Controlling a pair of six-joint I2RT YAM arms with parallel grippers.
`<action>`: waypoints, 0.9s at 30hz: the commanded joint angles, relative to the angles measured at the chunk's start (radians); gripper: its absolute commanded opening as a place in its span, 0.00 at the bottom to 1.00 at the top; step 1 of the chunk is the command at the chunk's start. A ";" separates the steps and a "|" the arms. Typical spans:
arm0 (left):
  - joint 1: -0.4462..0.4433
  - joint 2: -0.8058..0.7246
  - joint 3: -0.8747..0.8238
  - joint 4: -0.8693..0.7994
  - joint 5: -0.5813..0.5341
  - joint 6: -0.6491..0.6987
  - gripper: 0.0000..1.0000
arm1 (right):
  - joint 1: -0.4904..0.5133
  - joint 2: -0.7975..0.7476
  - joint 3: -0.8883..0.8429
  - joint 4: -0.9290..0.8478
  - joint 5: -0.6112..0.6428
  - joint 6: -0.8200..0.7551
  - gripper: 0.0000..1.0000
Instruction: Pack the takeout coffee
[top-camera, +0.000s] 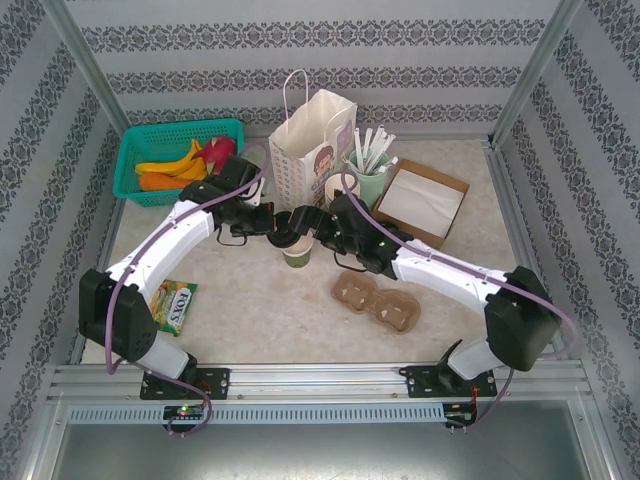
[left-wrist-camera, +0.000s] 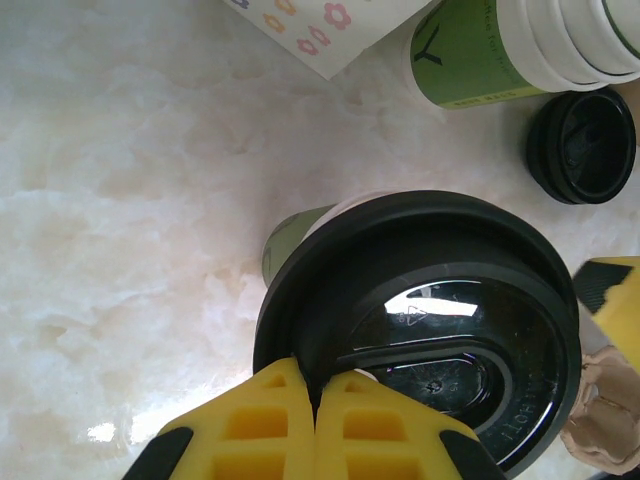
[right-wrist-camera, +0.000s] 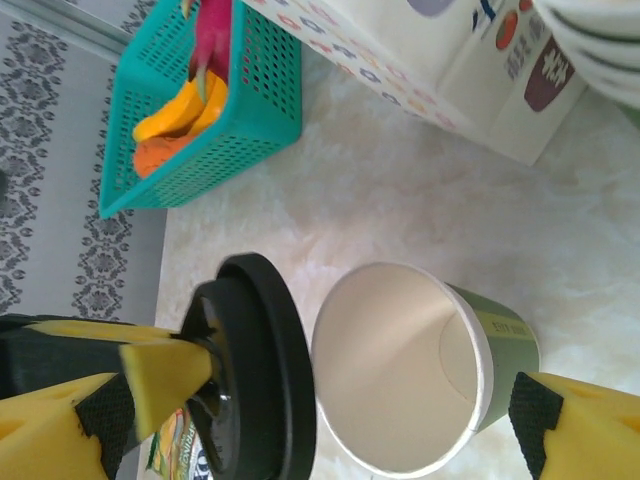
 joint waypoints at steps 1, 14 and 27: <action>-0.016 0.034 -0.001 0.037 -0.017 -0.009 0.00 | -0.008 0.026 -0.009 0.040 -0.031 0.029 0.98; -0.030 0.076 0.000 0.062 -0.038 0.006 0.00 | -0.029 0.076 -0.044 0.149 -0.091 0.049 0.98; -0.043 0.103 0.000 0.066 -0.022 0.026 0.00 | -0.031 0.118 -0.040 0.178 -0.118 0.061 0.98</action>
